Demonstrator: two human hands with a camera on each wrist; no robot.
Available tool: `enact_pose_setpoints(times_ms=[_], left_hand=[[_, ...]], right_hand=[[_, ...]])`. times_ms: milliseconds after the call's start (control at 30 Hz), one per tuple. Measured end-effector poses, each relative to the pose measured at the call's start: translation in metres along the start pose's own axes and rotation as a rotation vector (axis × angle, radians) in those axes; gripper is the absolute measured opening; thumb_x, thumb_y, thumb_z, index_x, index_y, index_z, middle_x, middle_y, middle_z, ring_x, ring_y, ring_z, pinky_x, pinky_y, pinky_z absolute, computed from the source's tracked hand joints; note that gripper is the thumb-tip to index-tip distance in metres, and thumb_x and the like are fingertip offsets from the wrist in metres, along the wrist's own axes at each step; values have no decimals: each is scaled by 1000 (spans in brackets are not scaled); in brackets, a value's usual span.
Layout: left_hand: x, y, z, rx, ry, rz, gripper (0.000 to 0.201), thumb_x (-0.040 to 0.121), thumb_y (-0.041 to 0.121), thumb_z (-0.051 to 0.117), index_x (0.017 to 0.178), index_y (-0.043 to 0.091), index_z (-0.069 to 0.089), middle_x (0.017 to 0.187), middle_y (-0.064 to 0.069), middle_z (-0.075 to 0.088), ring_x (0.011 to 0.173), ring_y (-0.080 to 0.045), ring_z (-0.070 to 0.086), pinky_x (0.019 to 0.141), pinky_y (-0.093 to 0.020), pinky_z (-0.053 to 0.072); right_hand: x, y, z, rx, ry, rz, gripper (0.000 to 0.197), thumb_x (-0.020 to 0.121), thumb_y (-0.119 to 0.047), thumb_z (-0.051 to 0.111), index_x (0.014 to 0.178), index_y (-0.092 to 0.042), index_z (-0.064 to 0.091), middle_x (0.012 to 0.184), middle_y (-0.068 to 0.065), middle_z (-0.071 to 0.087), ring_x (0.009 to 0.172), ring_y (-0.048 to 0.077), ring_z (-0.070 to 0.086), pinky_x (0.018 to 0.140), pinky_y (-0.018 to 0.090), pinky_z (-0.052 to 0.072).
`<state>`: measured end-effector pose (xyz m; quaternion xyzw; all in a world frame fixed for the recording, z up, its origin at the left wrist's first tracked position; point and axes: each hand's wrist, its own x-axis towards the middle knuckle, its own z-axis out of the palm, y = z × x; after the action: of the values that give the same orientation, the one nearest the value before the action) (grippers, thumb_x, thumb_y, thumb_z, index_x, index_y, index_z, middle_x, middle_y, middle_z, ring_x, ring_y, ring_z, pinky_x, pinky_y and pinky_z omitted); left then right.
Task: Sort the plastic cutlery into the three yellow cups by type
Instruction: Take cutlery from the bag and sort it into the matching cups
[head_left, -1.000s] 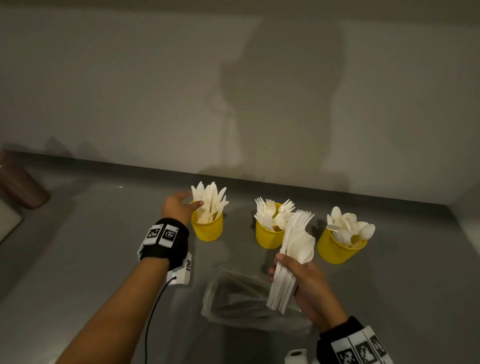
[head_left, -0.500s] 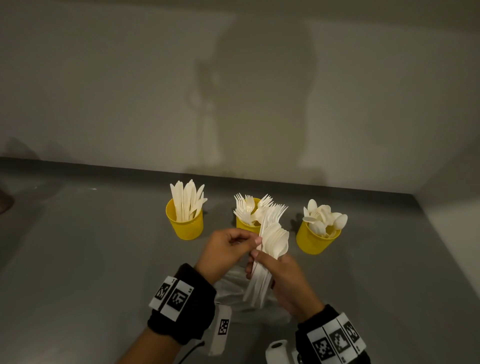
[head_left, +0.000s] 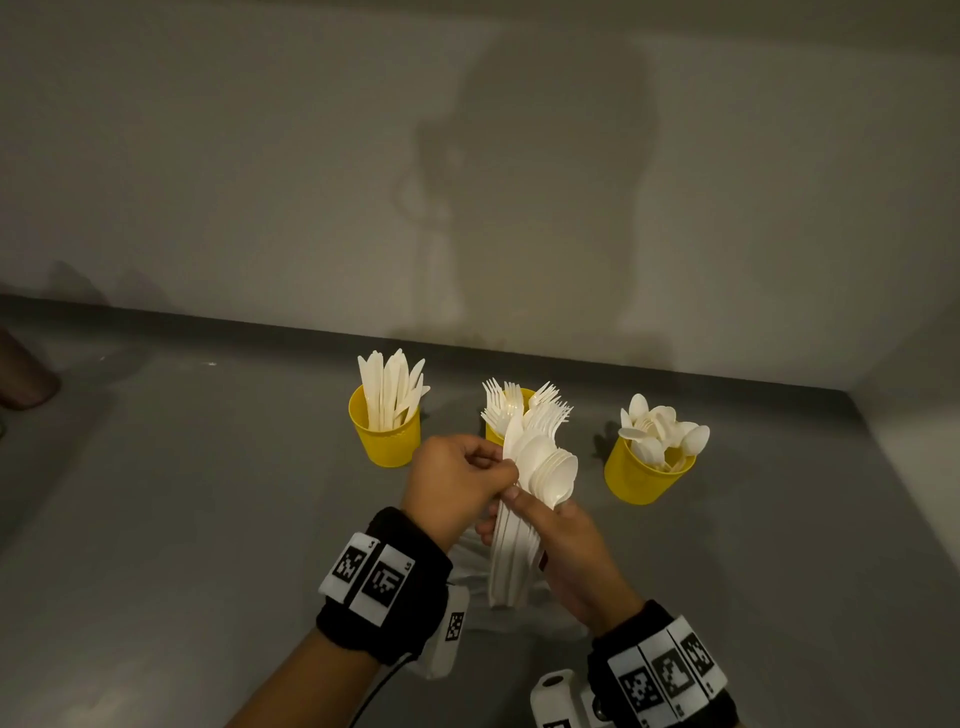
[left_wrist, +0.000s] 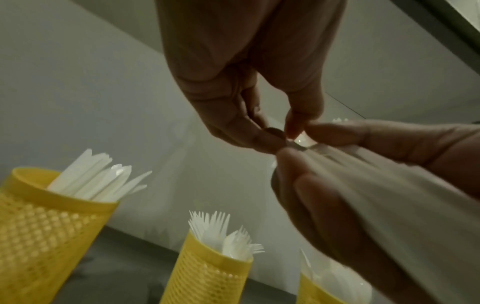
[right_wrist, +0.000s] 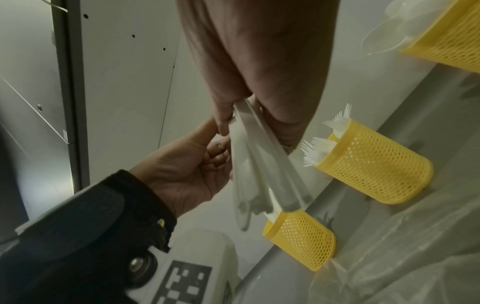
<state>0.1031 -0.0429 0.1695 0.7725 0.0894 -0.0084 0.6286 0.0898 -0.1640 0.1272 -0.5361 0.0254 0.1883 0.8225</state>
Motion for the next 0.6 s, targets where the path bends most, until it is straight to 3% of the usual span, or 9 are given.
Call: enact_pose_setpoints(times_ms=[67,133,267,400,600], left_hand=[[3,-2,-3,25,61,23,11,71,2,66,67,13,64,62,-11,67,56,-28,62,62,-38,57],[8,-4,-8,46,108,51,10,70,5,68,69,14,66,65,-5,68,62,-20,65,68,-35,57],[15,-6,-12,-4,49,56,8,74,4,70,82,6,70,66,1,66,52,0,62,62,-19,56],[16,-12,-12,-53,-58,42,26,71,-1,72,97,3,68,73,-1,67,52,-3,63,62,-17,57],[17,-22,-11,-31,-35,-6,28,71,-3,71,99,2,68,71,-2,67,50,-3,63,59,-17,57]], right_hand=[[1,0,1,-4,3,23,29,89,-13,52,116,-4,55,78,10,68,65,23,67,61,31,56],[1,-1,2,-25,5,36,24,90,-15,51,113,-8,57,76,7,71,66,23,68,62,32,58],[6,-4,4,5,61,29,25,90,-12,51,114,-7,56,83,13,70,63,24,68,55,33,57],[8,-4,2,4,115,7,33,90,-14,51,122,-6,52,85,14,70,65,27,68,56,33,56],[6,2,0,-16,128,1,26,90,-14,50,115,-13,56,91,14,72,72,25,71,61,33,58]])
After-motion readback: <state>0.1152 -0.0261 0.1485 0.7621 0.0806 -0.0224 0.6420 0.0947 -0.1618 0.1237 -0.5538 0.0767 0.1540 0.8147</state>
